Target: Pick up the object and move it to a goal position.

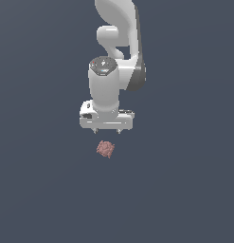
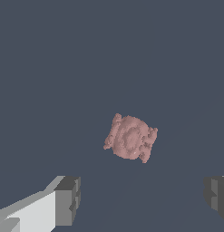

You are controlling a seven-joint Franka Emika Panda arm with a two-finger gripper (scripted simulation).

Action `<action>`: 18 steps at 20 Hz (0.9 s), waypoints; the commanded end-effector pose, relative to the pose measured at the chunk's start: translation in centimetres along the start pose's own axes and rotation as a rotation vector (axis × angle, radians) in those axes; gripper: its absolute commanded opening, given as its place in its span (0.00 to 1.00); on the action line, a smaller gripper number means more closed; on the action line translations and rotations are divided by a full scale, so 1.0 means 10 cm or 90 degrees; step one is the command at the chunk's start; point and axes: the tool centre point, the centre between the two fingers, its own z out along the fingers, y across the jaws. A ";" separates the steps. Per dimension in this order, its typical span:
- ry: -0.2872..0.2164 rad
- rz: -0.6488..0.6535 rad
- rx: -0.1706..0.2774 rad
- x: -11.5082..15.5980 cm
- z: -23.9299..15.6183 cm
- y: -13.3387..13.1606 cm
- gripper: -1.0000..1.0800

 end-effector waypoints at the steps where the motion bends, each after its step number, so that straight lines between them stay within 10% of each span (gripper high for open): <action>1: 0.000 -0.001 0.000 0.00 0.00 0.00 0.96; 18: -0.006 -0.132 -0.001 0.02 0.14 0.03 0.96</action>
